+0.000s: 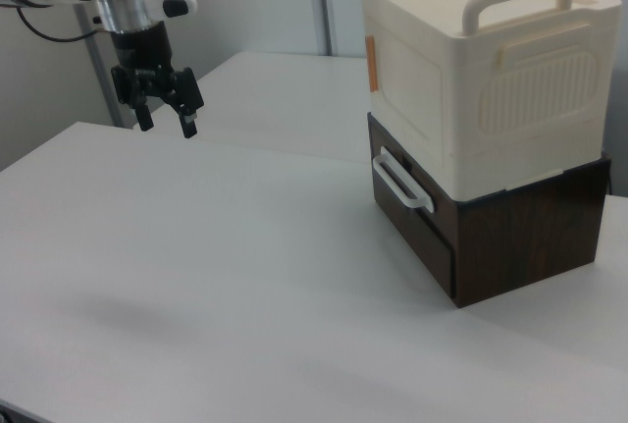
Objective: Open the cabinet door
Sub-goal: 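Move the gripper toward the cream cabinet's door edge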
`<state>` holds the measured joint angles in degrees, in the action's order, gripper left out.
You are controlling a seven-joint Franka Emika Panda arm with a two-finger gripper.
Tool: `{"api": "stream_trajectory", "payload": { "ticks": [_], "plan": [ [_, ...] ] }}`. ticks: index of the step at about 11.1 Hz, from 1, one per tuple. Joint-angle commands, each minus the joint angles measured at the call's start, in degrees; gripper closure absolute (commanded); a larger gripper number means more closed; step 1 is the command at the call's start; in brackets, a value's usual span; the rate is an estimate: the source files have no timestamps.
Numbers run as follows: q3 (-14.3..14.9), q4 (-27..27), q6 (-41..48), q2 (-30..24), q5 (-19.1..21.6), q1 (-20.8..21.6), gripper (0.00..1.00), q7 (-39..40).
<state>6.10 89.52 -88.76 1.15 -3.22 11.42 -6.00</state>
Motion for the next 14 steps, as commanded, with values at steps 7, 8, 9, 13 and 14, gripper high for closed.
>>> {"api": "stream_trajectory", "payload": {
  "ticks": [7, 8, 9, 13, 14],
  "plan": [
    [1.0, 0.5, -1.0, -1.2, 1.1, 0.7, 0.00, 0.0],
    [0.9, 0.5, -1.4, -1.1, 1.1, 0.7, 0.00, -0.3],
    [1.0, 0.0, -1.9, 0.0, 1.1, 0.7, 0.00, -1.2],
    [2.2, -6.5, -12.2, 6.7, -3.0, -0.2, 0.01, -21.7],
    [2.6, -7.7, -15.2, 7.7, -5.1, -0.4, 0.01, -25.5]
  ]
}}
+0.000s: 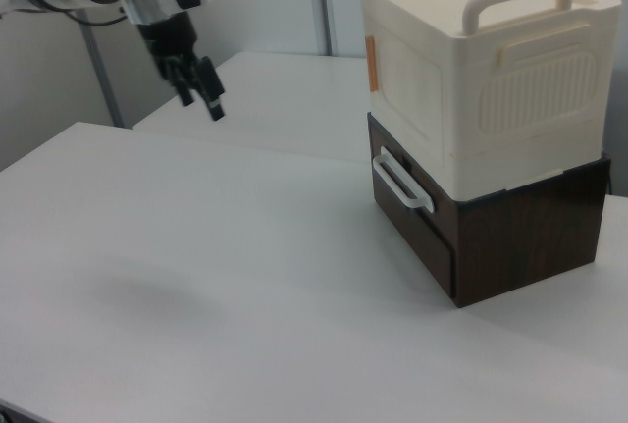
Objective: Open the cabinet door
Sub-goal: 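Move the gripper toward the cream cabinet's door edge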
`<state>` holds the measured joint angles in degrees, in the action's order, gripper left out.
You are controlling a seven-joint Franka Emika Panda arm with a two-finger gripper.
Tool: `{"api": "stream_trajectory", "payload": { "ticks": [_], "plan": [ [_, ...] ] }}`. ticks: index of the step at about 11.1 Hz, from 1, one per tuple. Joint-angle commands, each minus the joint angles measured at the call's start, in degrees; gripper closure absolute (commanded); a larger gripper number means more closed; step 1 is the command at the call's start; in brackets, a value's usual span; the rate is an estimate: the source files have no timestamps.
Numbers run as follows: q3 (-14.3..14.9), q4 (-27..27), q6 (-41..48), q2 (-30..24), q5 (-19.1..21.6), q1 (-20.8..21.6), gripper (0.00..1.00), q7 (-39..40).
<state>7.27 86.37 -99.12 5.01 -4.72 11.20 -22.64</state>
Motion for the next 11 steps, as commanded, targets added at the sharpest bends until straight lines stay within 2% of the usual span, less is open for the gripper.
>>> {"api": "stream_trajectory", "payload": {
  "ticks": [1, 5, 9, 11],
  "plan": [
    [2.5, -4.8, -8.0, 4.5, -5.6, -0.5, 0.01, -11.5],
    [8.7, -5.2, -22.2, 7.7, -8.0, -0.6, 0.03, -12.4],
    [12.8, -7.1, -30.9, 12.6, -9.1, -0.6, 0.07, -12.5],
    [13.9, -9.3, -33.8, 15.9, -10.9, -0.5, 0.15, -18.2]
  ]
}}
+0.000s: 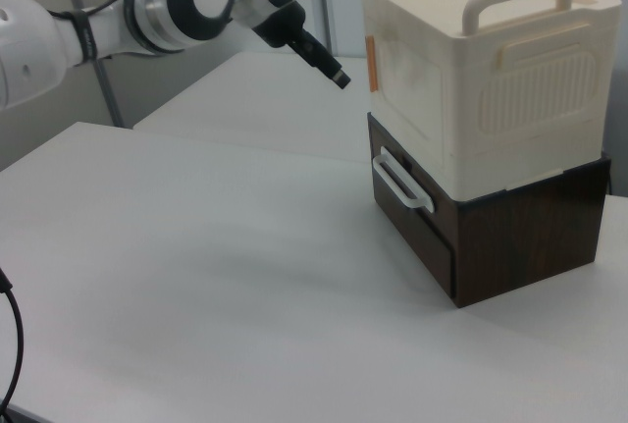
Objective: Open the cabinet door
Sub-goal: 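Lower the open gripper onto the orange tab and close it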
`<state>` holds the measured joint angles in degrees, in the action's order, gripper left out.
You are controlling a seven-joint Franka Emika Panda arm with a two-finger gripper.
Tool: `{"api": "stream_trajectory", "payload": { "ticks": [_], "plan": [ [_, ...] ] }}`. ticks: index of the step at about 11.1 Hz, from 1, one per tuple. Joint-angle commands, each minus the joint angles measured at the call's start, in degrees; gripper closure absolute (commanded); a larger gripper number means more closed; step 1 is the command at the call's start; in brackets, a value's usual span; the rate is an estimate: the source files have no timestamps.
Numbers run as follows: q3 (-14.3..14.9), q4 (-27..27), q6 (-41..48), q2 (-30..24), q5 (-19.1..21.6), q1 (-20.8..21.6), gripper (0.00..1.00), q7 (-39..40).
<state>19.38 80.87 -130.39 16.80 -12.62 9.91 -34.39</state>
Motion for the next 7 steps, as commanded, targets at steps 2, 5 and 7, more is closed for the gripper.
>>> {"api": "stream_trajectory", "payload": {
  "ticks": [2, 5, 7],
  "plan": [
    [1.8, -5.1, -5.8, 6.5, -7.9, 0.8, 0.22, -14.9],
    [1.8, -8.6, -7.1, 9.7, -11.5, 0.8, 0.23, -20.8],
    [1.9, -10.0, -8.1, 10.8, -11.6, 0.5, 0.25, -21.5]
  ]
}}
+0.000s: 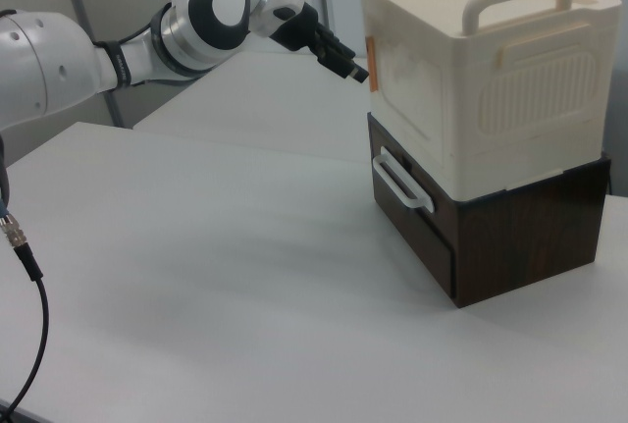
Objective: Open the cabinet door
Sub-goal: 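Lower the open gripper onto the orange tab and close it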
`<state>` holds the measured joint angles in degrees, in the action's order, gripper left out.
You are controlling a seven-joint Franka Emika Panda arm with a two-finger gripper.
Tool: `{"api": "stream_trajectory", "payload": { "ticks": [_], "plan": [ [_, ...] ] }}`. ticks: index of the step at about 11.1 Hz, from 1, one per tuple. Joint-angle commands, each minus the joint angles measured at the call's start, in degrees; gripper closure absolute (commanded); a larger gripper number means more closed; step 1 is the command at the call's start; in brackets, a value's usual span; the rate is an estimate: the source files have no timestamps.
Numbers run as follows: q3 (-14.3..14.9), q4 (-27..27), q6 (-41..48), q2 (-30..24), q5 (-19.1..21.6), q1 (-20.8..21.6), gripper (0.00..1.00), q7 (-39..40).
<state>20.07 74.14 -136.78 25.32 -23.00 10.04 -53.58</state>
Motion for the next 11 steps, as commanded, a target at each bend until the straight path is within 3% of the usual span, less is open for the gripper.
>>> {"api": "stream_trajectory", "payload": {
  "ticks": [1, 6, 11],
  "plan": [
    [1.1, -3.1, -3.9, 2.3, -1.6, 0.4, 0.25, -2.3],
    [0.9, -2.7, -8.7, 3.2, -5.7, -0.1, 0.31, -0.2],
    [0.8, -1.6, -11.1, 3.4, -5.8, -0.9, 0.42, 6.0]
  ]
}}
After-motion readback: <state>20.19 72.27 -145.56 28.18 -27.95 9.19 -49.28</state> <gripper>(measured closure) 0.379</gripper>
